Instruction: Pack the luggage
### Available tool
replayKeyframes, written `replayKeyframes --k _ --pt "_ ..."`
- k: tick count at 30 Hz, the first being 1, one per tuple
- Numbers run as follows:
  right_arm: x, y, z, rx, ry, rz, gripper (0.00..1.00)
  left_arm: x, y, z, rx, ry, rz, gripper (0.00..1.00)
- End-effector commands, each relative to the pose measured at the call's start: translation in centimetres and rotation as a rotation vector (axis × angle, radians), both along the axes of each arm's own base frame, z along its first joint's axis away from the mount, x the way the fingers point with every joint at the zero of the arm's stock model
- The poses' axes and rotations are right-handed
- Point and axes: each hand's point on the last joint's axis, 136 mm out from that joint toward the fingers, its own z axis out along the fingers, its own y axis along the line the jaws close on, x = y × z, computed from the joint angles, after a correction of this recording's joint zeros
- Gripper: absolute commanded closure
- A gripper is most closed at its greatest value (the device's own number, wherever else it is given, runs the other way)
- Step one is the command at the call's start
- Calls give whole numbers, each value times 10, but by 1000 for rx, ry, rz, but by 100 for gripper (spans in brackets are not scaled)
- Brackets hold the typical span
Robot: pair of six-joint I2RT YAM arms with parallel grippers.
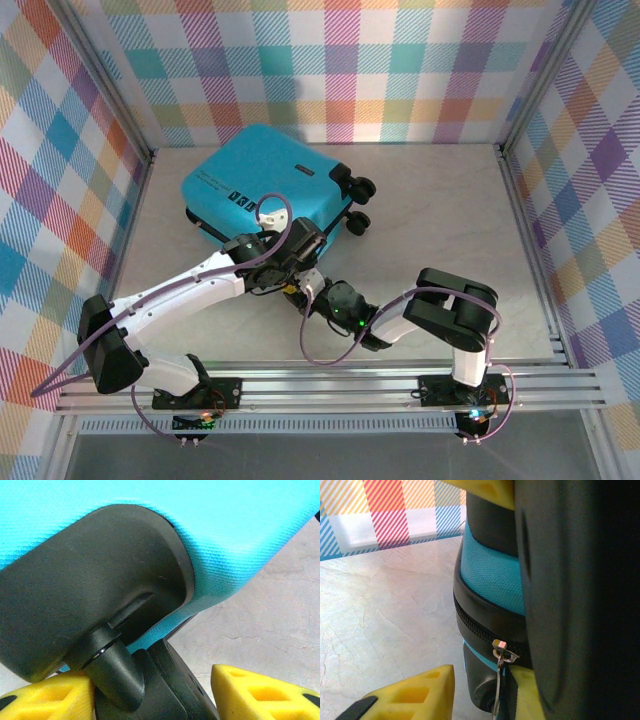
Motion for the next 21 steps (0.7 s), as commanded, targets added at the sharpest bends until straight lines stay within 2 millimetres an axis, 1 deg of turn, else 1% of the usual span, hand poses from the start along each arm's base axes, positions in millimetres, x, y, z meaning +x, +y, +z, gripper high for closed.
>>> replayKeyframes --k 1,5,7,13,16,21 --pt "6 9 19 54 -48 -15 70 -4 -9 -2 3 13 -61 62" --pt "9 8 19 59 -39 -26 78 -4 -10 -4 3 17 -65 63" --pt "12 6 19 60 -31 -33 84 -4 -11 -4 3 18 -66 64" --pt "14 0 20 72 -11 -32 95 -4 -10 -4 3 18 -66 65" --pt "15 -3 20 68 -8 -32 99 -4 -9 -4 4 18 -65 67" --pt "19 -9 20 71 1 -43 100 -4 -8 -5 6 18 -63 71"
